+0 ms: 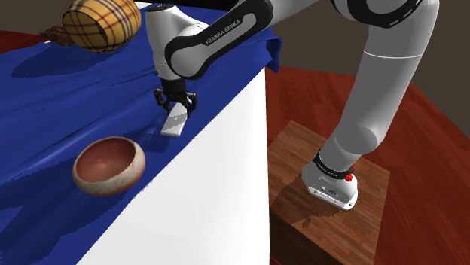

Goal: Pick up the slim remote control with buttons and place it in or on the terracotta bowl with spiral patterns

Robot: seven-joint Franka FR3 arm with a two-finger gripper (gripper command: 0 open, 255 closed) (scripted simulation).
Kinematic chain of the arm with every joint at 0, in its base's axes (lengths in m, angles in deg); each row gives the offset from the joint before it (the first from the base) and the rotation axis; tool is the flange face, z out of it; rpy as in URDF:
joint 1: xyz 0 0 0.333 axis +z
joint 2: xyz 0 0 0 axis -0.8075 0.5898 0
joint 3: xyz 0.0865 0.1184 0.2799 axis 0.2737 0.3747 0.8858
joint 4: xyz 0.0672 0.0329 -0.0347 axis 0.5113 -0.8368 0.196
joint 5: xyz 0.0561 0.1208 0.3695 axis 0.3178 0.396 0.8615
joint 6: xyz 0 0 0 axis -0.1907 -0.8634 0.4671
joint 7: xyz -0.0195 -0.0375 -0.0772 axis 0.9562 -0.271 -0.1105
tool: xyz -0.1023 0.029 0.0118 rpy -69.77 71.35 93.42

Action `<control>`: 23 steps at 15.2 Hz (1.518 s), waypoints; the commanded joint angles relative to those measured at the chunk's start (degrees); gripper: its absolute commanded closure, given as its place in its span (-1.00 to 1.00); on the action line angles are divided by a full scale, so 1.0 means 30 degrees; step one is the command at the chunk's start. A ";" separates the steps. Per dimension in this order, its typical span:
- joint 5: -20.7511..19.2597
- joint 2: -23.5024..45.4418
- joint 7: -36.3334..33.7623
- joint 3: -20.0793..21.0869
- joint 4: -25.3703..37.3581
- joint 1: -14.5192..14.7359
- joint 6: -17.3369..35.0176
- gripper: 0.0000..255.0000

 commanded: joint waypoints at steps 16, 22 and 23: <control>0.1287 -0.1914 0.0853 0.0351 0.2290 -0.0330 -0.3918 1.00; 0.1531 -0.2290 0.1013 0.0398 0.3418 -0.0366 -0.5364 1.00; 0.1562 -0.2337 0.1033 0.0404 0.3622 -0.0369 -0.5608 1.00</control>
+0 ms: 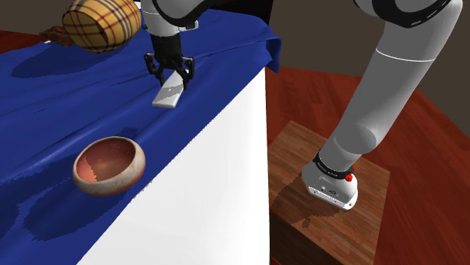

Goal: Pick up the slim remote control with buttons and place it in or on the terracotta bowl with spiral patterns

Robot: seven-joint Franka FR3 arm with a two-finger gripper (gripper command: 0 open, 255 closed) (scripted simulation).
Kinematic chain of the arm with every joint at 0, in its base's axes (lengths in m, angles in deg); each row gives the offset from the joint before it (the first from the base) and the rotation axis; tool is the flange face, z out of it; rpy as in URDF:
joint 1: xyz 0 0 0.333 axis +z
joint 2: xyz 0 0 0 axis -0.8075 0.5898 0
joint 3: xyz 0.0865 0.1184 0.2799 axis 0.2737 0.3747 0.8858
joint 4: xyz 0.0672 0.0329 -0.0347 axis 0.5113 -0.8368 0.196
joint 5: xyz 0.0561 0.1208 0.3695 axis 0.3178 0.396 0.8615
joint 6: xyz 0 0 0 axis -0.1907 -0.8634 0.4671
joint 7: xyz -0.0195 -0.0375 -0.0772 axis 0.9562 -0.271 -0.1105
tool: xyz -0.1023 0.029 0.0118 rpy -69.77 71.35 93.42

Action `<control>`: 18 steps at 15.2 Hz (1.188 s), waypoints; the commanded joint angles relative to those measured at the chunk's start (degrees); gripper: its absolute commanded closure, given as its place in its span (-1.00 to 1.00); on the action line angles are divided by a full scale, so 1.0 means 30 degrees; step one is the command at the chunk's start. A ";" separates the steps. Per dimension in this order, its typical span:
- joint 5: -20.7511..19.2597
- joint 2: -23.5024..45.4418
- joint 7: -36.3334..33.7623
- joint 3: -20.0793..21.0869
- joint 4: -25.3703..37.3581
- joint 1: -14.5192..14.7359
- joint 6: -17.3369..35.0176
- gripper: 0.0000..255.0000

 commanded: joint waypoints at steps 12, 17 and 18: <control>-0.1461 0.2401 -0.3957 0.1212 0.3851 0.2775 -0.1951 1.00; -0.2792 0.4692 -0.6326 0.1538 0.6736 0.5086 -0.2967 1.00; -0.3074 0.5209 -0.6760 0.1556 0.7435 0.5612 -0.3227 1.00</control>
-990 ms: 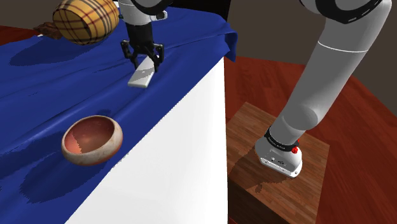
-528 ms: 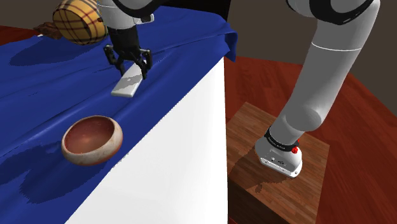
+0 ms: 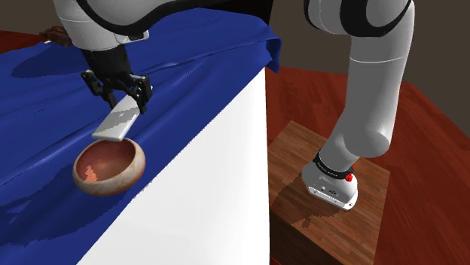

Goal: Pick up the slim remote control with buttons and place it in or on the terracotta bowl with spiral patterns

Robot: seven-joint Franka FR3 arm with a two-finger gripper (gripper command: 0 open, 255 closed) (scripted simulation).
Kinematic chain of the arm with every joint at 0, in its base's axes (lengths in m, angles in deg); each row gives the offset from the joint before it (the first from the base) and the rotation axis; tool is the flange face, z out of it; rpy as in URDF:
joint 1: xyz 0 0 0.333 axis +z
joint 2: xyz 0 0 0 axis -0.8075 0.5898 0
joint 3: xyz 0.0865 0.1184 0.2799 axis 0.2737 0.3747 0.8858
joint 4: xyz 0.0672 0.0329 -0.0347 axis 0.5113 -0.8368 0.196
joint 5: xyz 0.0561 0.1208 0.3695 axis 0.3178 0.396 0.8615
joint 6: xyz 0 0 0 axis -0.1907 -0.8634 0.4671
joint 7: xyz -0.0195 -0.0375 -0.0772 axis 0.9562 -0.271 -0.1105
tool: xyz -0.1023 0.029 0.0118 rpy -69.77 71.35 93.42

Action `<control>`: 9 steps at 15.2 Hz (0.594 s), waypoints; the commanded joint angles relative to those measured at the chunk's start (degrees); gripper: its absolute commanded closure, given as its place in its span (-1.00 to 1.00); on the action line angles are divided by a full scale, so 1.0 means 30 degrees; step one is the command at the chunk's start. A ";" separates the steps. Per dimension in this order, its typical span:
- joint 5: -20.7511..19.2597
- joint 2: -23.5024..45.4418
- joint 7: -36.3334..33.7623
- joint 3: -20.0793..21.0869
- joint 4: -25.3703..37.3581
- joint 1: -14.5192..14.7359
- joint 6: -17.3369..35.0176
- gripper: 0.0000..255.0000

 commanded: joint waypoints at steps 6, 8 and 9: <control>-0.1964 0.4020 -0.2648 -0.0176 0.6087 0.4200 -0.2409 1.00; -0.2226 0.4681 -0.2921 -0.0289 0.6921 0.4827 -0.2588 1.00; -0.2209 0.4629 -0.2950 -0.0284 0.6558 0.4733 -0.2293 1.00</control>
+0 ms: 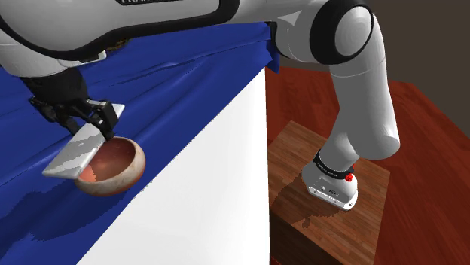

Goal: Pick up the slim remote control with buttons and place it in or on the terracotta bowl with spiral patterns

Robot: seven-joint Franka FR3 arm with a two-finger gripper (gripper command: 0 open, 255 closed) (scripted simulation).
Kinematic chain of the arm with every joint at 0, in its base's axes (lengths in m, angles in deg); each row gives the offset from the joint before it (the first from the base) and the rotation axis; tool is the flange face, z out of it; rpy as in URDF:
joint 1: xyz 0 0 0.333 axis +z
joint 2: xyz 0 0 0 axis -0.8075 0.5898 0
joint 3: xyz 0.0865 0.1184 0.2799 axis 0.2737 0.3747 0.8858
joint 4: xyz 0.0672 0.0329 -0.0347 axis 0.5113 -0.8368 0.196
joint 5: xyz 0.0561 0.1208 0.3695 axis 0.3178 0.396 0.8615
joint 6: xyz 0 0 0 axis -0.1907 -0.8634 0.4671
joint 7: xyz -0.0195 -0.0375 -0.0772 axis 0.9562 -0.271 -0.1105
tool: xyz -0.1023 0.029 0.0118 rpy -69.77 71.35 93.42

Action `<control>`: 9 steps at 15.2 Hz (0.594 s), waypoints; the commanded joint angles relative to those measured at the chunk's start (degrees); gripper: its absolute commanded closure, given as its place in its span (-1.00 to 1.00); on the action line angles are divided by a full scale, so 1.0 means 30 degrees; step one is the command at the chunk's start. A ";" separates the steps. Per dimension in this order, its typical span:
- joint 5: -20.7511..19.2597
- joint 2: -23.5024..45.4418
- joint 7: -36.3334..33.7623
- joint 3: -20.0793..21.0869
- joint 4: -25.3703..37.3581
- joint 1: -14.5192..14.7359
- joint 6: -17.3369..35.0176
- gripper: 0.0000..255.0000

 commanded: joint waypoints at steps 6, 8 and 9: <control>-0.0066 0.0021 -0.0264 -0.0032 -0.1798 -0.0330 0.1730 1.00; -0.0091 0.0028 -0.0320 -0.0047 -0.2328 -0.0438 0.2239 1.00; -0.0108 0.0040 -0.0348 -0.0057 -0.2578 -0.0487 0.2487 1.00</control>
